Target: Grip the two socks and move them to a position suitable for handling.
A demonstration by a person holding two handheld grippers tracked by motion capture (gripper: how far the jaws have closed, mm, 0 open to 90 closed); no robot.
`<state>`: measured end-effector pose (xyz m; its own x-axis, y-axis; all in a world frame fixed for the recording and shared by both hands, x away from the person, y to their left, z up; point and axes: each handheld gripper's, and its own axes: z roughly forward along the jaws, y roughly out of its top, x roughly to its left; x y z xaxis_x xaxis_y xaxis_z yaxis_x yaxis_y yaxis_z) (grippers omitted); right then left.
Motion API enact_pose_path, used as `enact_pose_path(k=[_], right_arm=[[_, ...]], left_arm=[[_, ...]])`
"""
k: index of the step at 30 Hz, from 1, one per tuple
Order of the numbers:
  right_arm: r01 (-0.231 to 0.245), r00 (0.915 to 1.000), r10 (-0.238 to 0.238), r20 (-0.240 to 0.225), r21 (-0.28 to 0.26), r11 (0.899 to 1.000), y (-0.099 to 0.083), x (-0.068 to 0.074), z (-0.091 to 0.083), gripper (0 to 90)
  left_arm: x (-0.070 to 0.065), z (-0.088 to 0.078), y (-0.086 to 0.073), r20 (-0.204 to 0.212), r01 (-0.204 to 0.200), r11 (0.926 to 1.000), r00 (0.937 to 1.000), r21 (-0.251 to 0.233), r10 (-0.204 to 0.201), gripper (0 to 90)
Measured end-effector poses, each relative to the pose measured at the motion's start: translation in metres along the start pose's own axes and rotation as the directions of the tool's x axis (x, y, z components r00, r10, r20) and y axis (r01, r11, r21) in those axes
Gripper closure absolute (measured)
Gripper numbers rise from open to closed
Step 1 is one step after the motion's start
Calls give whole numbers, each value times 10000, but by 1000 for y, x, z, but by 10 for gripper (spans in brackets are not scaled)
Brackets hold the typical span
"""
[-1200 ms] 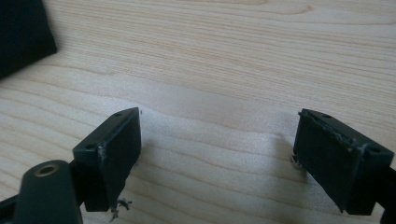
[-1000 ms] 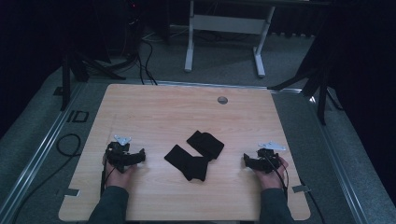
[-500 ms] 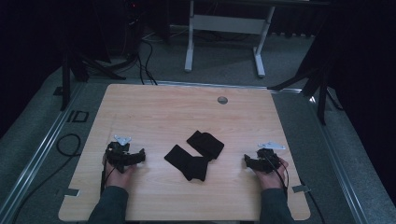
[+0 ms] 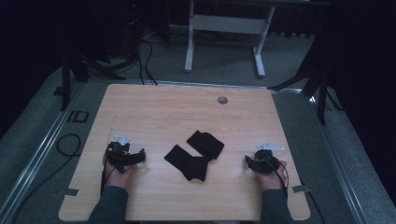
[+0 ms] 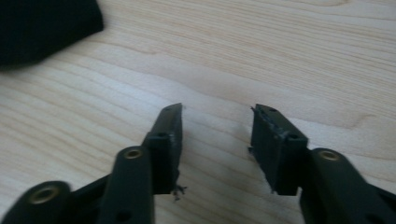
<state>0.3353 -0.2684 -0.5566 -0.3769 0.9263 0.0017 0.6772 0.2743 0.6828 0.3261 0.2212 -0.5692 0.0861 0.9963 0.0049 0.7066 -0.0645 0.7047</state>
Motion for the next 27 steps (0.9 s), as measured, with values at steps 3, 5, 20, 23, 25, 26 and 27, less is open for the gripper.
enact_pose_path(k=[3, 5, 20, 23, 25, 26, 27], right_arm=[[129, 9997, -127, -207, 81, 9999, 0, 3, -1, 661], [247, 9992, -242, -332, 129, 9996, 1, 5, -3, 731], [1030, 9914, -1017, -828, 117, 9946, 6, 28, -13, 900], [1183, 9887, -1171, -935, 66, 9930, 8, 34, -14, 900], [1333, 9862, -1322, -995, 41, 9911, 9, 39, -15, 900], [1388, 9851, -1377, -1027, 39, 9903, 9, 42, -16, 900], [1471, 9837, -1462, -1050, 3, 9891, 10, 44, -16, 900]], left_arm=[[0, 0, 0, 0, 3, 10000, 10000, -3, -3, 89], [0, 0, 0, 0, 4, 10000, 10000, -4, -4, 89], [0, 0, 0, 0, 5, 10000, 10000, -2, -5, 89], [0, 0, 0, 0, 2, 10000, 10000, -1, -2, 89], [0, 0, 0, 0, 4, 10000, 10000, -2, -4, 89], [0, 0, 0, 0, 4, 10000, 10000, -1, -4, 89], [0, 0, 0, 1, 0, 10000, 10000, 0, 0, 89]])
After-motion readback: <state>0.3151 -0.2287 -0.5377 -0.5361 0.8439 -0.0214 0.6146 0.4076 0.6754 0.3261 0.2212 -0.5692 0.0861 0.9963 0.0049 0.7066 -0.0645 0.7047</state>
